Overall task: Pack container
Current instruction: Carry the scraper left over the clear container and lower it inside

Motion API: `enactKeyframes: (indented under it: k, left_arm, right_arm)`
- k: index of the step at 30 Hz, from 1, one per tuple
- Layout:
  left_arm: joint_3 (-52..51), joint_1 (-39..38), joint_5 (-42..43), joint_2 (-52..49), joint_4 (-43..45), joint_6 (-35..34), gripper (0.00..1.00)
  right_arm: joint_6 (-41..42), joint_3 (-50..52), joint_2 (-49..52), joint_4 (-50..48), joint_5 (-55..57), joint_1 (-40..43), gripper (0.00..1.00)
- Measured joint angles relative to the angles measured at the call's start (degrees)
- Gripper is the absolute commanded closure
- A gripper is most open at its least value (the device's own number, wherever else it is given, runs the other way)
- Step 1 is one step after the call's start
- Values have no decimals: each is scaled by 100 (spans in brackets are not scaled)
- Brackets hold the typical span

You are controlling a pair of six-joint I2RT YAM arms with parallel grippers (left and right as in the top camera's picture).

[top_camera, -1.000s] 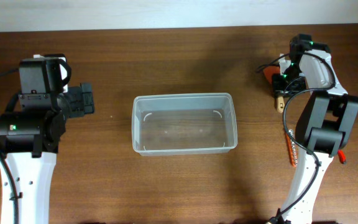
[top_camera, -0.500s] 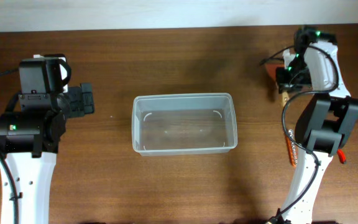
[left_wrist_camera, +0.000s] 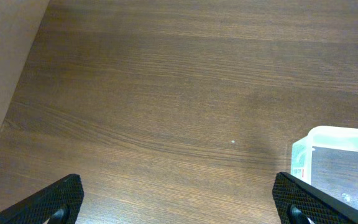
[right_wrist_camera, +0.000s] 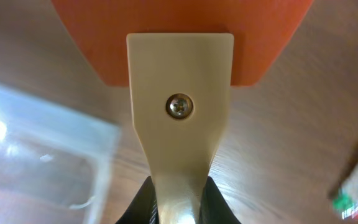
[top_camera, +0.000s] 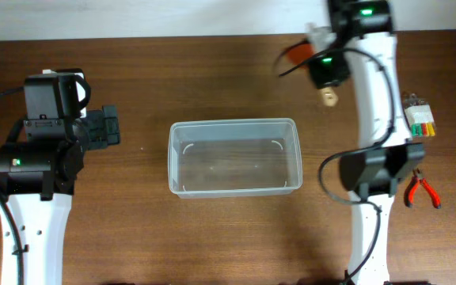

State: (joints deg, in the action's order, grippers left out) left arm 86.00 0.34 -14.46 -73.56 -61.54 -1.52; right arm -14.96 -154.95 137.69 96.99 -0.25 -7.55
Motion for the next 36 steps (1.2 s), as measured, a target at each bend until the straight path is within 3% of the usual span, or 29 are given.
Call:
enactKeyframes:
  k: [10,15,21,26,36]
  left_arm:
    - [0,0,0,0,0,0,1]
    - [0,0,0,0,0,-2,1]
    - [0,0,0,0,2,-2,1]
    - [0,0,0,0,0,-2,1]
    - [0,0,0,0,0,0,1]
  right_arm:
    - [-354,42,-352,0,7,-1766,93]
    - [-479,656,-1008,-2,17,-2380,93]
    - [-684,2041,-1908,0,13,-2590,93]
    - [-1250,2935,-2006,-76,-289,-2577,93]
    - [-2223,3674,-1974,-728,-527,-2577,92]
